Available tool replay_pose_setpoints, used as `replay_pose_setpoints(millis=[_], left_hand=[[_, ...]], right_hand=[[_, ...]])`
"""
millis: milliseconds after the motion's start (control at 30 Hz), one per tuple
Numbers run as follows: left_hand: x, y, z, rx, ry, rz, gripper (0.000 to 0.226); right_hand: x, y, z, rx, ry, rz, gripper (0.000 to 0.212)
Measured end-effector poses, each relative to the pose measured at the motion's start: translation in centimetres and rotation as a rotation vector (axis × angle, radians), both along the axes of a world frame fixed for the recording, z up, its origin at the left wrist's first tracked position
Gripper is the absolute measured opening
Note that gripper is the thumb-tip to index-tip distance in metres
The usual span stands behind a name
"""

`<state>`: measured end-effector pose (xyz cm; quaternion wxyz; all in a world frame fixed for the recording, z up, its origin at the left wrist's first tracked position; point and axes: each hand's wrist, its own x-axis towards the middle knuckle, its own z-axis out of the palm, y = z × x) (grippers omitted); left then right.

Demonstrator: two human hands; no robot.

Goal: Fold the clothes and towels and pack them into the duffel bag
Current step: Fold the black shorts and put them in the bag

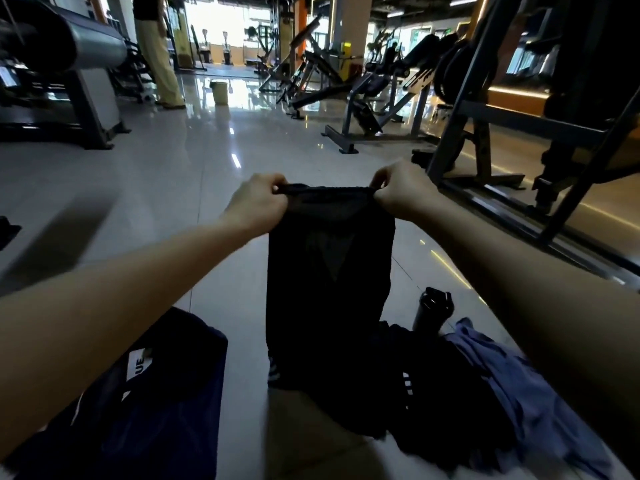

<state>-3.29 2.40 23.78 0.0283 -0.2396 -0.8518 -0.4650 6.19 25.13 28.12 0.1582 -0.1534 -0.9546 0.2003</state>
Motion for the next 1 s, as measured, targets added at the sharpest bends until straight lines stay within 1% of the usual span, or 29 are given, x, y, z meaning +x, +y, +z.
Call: replay_pose_setpoints(millis=[67,133,200,267,333,400,500,567,633,700,767,833,900,967,1000], left_hand=[[-0.8,-1.4,0.9,-0.010,0.021,0.069,0.016],[-1.7,-3.0,1.2,-0.046,-0.004,0.133,0.017],[-2.3,-5.2,0.5,-0.126,-0.057,0.197,0.017],[-2.8,-7.2,-0.7,-0.165,-0.092,0.294,0.015],[-3.1,-8.2,-1.6,-0.116,-0.171,0.338,0.012],[-2.8,-8.0,-1.7,-0.014,-0.323,0.304,0.010],[-2.3,-7.3,-0.6,0.142,-0.496,0.240,0.007],[-2.4,-7.5,0.2,0.245,-0.549,0.216,0.004],[-2.8,-7.8,0.6,0.291,-0.578,0.185,0.003],[-2.8,-8.1,0.7,0.225,-0.592,0.123,0.013],[-2.8,-8.2,0.5,0.068,-0.554,0.091,0.024],[-2.6,-8.1,-0.1,-0.137,-0.484,0.101,0.032],[-2.2,-7.6,-0.7,-0.320,-0.419,0.089,0.032],[-1.8,-6.9,-1.5,-0.432,-0.323,0.060,0.026],[-1.5,-6.4,-1.9,-0.436,-0.279,0.022,0.027]], right_hand=[[0.3,1.7,-0.8,-0.009,-0.010,-0.034,0.017],[0.4,2.7,-0.9,-0.096,-0.023,-0.061,0.016],[0.6,3.4,-0.5,-0.220,-0.068,-0.060,0.016],[1.1,3.6,-0.1,-0.390,-0.169,-0.011,0.015],[1.3,3.4,0.0,-0.539,-0.289,0.042,0.011],[0.9,3.2,-0.3,-0.592,-0.335,0.046,0.013],[0.3,2.8,-0.6,-0.702,-0.272,0.007,0.014],[0.1,2.9,-0.6,-0.769,-0.241,0.029,0.014],[0.0,2.9,-0.2,-0.784,-0.209,0.065,0.018],[-0.3,2.5,0.1,-0.778,-0.143,0.069,0.028],[-0.6,1.7,0.2,-0.779,-0.055,0.051,0.030],[-0.7,0.1,0.3,-0.798,-0.010,0.064,0.025],[-0.8,-1.8,0.1,-0.803,-0.024,0.110,0.013],[-1.1,-3.9,-0.2,-0.763,-0.062,0.152,0.010],[-1.4,-5.0,-0.3,-0.729,-0.075,0.163,0.008]])
